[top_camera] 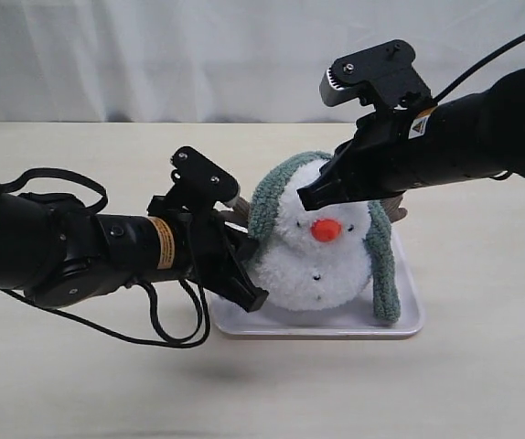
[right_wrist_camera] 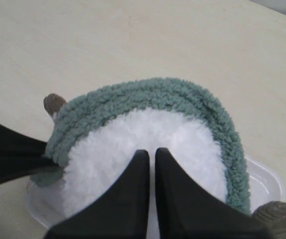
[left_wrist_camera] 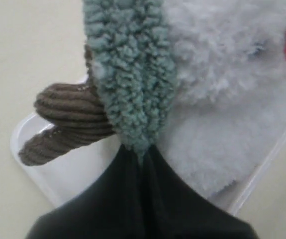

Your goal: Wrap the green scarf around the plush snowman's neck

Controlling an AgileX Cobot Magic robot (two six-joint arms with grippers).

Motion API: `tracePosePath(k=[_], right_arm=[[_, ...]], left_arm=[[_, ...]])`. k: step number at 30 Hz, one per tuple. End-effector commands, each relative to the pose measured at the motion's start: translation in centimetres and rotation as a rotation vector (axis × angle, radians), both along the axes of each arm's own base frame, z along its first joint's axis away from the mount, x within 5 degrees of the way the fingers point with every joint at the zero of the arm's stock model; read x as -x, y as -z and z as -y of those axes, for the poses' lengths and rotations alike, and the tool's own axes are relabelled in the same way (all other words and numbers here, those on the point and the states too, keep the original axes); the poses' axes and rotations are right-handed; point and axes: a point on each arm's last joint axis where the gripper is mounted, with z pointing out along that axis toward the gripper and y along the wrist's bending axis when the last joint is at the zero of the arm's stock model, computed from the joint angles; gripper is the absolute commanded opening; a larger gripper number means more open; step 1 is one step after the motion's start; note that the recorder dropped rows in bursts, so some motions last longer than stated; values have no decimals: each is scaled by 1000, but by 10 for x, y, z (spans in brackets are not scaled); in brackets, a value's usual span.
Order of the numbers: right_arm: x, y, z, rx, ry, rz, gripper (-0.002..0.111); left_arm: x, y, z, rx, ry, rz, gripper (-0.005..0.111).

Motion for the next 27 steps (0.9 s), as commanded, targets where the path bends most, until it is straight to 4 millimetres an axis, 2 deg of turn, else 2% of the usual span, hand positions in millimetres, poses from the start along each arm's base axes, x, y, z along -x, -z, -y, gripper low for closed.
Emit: tracePosePath(k=[1, 9, 17, 23, 27], right_arm=[[-4, -5, 1, -16, 8, 49, 4], [-6, -7, -1, -26, 7, 71, 4], [-5, -7, -2, -30, 7, 62, 4], [-8, 1, -3, -1, -13, 48, 4], [-10, 4, -4, 12, -24, 54, 4]], left_arm=[[9, 3, 8, -15, 23, -20, 0], [9, 2, 9, -1, 21, -19, 0], [5, -8, 14, 186, -67, -35, 0], [7, -7, 16, 186, -58, -42, 0], [16, -7, 25, 172, -8, -42, 0]])
